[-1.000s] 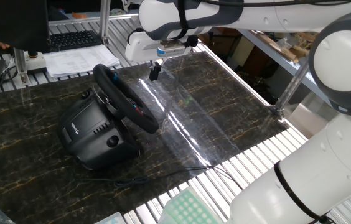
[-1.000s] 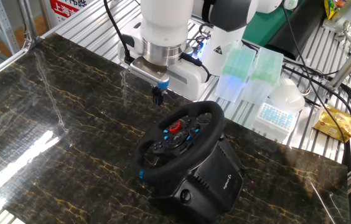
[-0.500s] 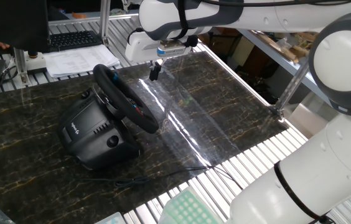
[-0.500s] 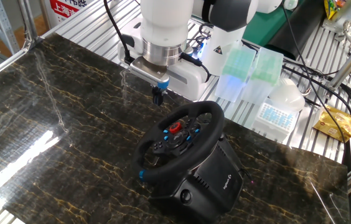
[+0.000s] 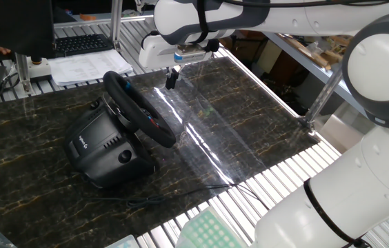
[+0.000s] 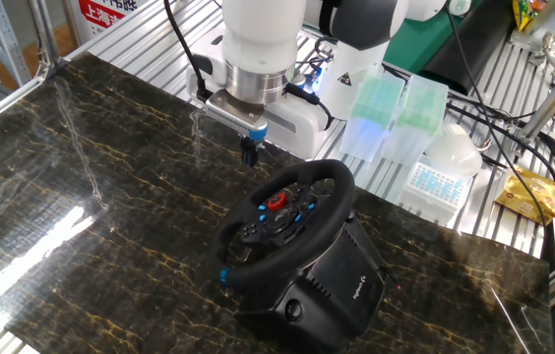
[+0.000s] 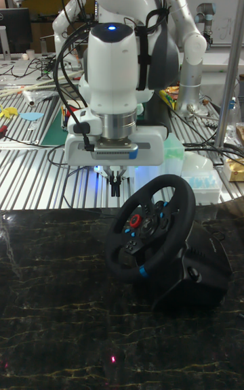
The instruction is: Rotate the steering wheel 90 degrees clockwise
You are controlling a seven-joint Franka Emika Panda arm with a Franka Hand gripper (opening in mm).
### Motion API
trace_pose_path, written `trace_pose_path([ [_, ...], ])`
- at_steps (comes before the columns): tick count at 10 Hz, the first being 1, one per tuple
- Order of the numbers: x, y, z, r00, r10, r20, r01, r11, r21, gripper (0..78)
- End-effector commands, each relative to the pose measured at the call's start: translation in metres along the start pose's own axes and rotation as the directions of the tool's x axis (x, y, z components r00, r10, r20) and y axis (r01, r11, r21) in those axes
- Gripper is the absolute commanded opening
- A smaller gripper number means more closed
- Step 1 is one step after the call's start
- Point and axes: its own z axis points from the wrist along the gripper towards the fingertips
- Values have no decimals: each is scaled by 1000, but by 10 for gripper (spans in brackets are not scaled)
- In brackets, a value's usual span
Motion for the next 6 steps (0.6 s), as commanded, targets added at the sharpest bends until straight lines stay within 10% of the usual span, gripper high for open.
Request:
trace_pose_path([
  [1,0,0,0,998,-59,33,60,997,-48,0],
  [6,0,0,0,997,-67,31,68,997,-24,0],
])
